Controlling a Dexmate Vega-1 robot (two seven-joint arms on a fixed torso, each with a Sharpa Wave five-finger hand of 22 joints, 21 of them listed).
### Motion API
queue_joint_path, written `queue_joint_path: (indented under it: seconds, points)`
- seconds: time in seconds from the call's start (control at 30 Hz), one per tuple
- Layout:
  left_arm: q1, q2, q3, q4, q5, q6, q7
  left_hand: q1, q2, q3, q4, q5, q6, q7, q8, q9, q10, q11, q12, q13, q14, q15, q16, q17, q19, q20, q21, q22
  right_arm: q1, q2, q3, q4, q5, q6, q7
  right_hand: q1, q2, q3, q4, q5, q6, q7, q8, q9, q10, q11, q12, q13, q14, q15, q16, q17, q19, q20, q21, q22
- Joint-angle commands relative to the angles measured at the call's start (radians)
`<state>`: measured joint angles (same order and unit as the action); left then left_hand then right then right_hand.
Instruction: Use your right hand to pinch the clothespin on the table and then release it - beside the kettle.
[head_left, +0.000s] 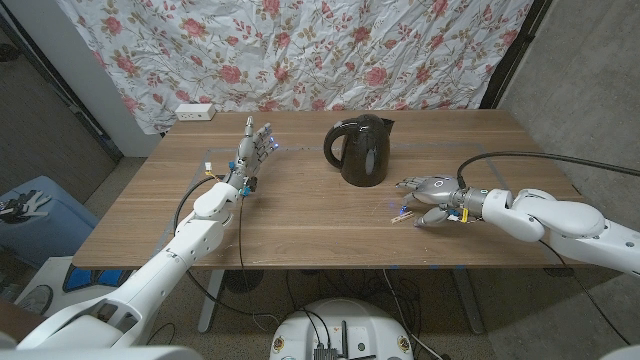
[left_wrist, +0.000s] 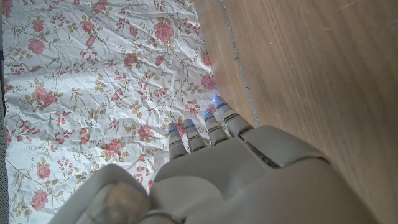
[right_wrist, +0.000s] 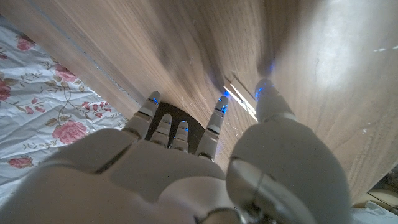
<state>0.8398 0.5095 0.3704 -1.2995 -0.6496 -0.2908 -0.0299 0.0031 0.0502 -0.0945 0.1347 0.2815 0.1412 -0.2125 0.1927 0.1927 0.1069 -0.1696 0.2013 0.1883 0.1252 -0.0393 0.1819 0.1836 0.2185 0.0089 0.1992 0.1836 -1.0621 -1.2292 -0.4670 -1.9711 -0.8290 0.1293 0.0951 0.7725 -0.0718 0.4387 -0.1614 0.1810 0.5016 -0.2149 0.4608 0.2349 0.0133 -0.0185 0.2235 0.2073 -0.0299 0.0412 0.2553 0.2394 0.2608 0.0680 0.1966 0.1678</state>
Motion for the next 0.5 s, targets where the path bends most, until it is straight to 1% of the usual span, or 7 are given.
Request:
queue_joint_path:
  seconds: [0.03, 0.23, 0.37, 0.4, 0.5]
  points:
    - [0.0, 0.0, 0.0, 0.0, 0.0, 0.001, 0.0, 0.001, 0.011, 0.001, 0.006, 0.008, 0.0, -0.009, 0.006, 0.005, 0.001, -0.006, 0.005, 0.002, 0.008, -0.007, 0.008, 0.004, 0.008, 0.001, 0.007, 0.002, 0.008, 0.018, -0.013, 0.007, -0.042, -0.009, -0.038, 0.027, 0.001, -0.001, -0.003, 0.001, 0.036, -0.001, 0.018, 0.006, 0.026, -0.01, 0.007, 0.001, 0.015, -0.008, 0.008, 0.002, 0.019, -0.011, 0.01, 0.001]
    - [0.0, 0.0, 0.0, 0.0, 0.0, 0.0, 0.0, 0.001, 0.011, 0.001, 0.006, 0.008, 0.0, -0.009, 0.006, 0.005, 0.003, -0.005, 0.006, 0.002, 0.009, -0.006, 0.008, 0.004, 0.008, 0.0, 0.007, 0.002, 0.009, 0.024, -0.018, 0.005, -0.054, -0.019, -0.04, 0.045, 0.005, -0.001, -0.007, 0.005, 0.074, -0.002, 0.036, 0.008, 0.04, -0.02, 0.008, 0.001, 0.027, -0.017, 0.012, 0.002, 0.031, -0.018, 0.009, 0.001]
    - [0.0, 0.0, 0.0, 0.0, 0.0, 0.0, 0.0, 0.001, 0.011, 0.001, 0.006, 0.008, 0.001, -0.009, 0.006, 0.005, 0.003, -0.006, 0.006, 0.002, 0.009, -0.007, 0.008, 0.004, 0.008, 0.001, 0.007, 0.002, 0.002, 0.022, -0.02, 0.007, -0.068, -0.021, -0.063, 0.058, 0.007, 0.0, -0.009, 0.007, 0.097, -0.003, 0.046, 0.009, 0.049, -0.023, 0.009, 0.001, 0.035, -0.024, 0.014, 0.003, 0.041, -0.025, 0.009, 0.001]
    - [0.0, 0.0, 0.0, 0.0, 0.0, 0.0, 0.0, 0.001, 0.011, 0.001, 0.006, 0.008, 0.001, -0.009, 0.006, 0.005, 0.003, -0.006, 0.006, 0.002, 0.009, -0.007, 0.008, 0.004, 0.008, 0.001, 0.007, 0.002, 0.001, 0.023, -0.021, 0.009, -0.071, -0.022, -0.068, 0.065, 0.008, 0.0, -0.01, 0.008, 0.115, -0.002, 0.055, 0.01, 0.055, -0.025, 0.009, 0.0, 0.038, -0.025, 0.015, 0.003, 0.044, -0.027, 0.008, 0.001]
    - [0.0, 0.0, 0.0, 0.0, 0.0, 0.0, 0.0, 0.001, 0.011, 0.001, 0.006, 0.008, 0.001, -0.009, 0.006, 0.005, 0.003, -0.007, 0.006, 0.002, 0.009, -0.007, 0.008, 0.004, 0.008, 0.001, 0.007, 0.002, 0.003, 0.024, -0.024, 0.012, -0.073, -0.023, -0.068, 0.074, 0.007, -0.001, -0.011, 0.01, 0.129, -0.004, 0.062, 0.011, 0.065, -0.031, 0.011, 0.0, 0.048, -0.032, 0.019, 0.003, 0.049, -0.029, 0.008, 0.001]
